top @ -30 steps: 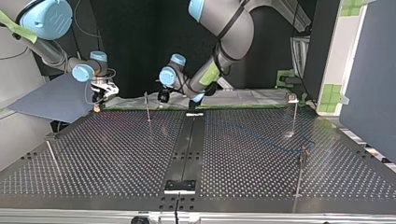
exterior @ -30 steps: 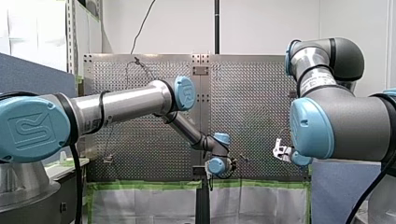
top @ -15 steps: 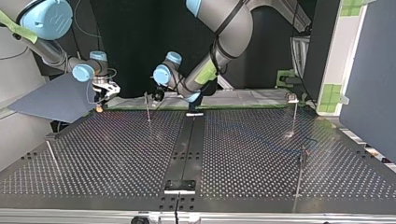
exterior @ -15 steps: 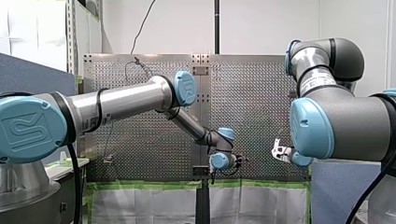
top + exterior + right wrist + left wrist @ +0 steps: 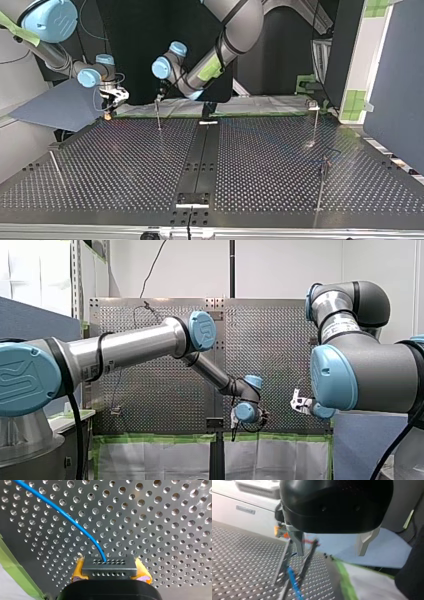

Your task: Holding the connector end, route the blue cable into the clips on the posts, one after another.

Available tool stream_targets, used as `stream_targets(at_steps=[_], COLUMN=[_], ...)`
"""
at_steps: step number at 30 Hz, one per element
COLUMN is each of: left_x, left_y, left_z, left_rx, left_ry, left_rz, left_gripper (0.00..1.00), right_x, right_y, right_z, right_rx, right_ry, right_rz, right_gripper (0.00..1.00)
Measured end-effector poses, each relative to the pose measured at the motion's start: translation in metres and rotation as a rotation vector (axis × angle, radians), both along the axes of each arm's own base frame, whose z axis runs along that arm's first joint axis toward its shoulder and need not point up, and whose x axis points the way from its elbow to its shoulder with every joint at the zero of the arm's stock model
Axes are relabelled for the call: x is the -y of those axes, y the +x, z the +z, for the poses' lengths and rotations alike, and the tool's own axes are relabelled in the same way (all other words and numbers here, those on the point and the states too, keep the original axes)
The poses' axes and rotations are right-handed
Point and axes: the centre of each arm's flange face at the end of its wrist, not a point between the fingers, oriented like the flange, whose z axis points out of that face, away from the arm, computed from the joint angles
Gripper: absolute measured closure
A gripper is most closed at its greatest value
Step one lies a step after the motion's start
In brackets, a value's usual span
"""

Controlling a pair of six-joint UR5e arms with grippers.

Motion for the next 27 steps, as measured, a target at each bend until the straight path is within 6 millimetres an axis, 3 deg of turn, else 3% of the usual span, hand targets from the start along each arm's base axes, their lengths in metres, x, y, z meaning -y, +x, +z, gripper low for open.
stream_targets(at_steps=[13, 19, 27], left_x=[-0.009, -0.011, -0.01], left_y=[-0.011, -0.012, -0.019], left_z=[0.003, 0.021, 0.025], left_rx=[-0.038, -0.015, -0.002], left_ry=[0.034, -0.002, -0.002], left_rz=[0.018, 0.017, 0.018], left_gripper=[0.0, 0.0, 0.0], right_x=[-0.001, -0.002, -0.002], right_y=[0.0, 0.001, -0.001], right_z=[-0.001, -0.003, -0.004], right_rx=[0.001, 0.0, 0.0], right_ry=[0.006, 0.013, 0.017], right_rz=[0.002, 0.004, 0.004], right_gripper=[1.0, 1.0, 1.0])
